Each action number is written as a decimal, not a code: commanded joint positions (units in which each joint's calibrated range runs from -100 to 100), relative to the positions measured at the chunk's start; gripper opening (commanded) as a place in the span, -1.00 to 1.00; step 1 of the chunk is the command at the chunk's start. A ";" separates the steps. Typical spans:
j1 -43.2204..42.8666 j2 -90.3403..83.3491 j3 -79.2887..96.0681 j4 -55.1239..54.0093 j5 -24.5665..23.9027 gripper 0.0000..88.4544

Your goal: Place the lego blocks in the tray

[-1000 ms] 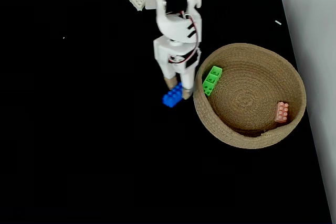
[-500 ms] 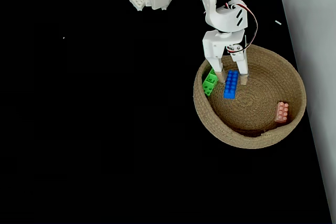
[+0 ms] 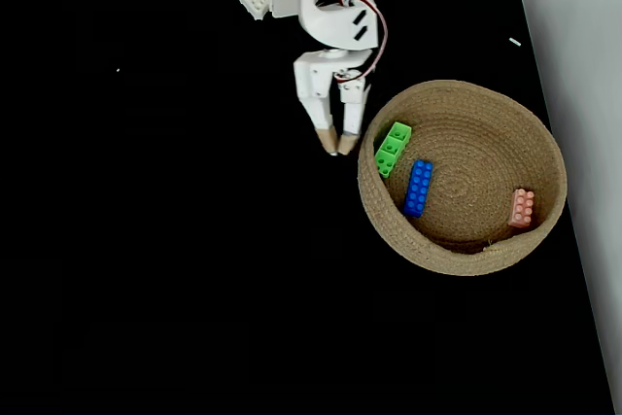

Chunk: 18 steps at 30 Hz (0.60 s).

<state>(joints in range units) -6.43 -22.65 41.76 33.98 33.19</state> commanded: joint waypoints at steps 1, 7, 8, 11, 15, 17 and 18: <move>6.02 -18.11 24.59 -16.03 6.20 -1.00; 11.54 -33.76 46.11 -21.45 10.26 -1.00; 12.04 -36.85 49.49 -21.45 10.84 -1.00; 13.11 -46.83 58.06 -20.78 11.14 -1.00; 13.52 -54.83 58.24 -6.20 11.87 -1.00; 13.69 -58.18 58.24 2.29 12.84 -1.00; 13.69 -60.41 58.24 7.79 13.92 -1.00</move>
<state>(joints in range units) 6.92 -75.74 99.03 27.08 45.40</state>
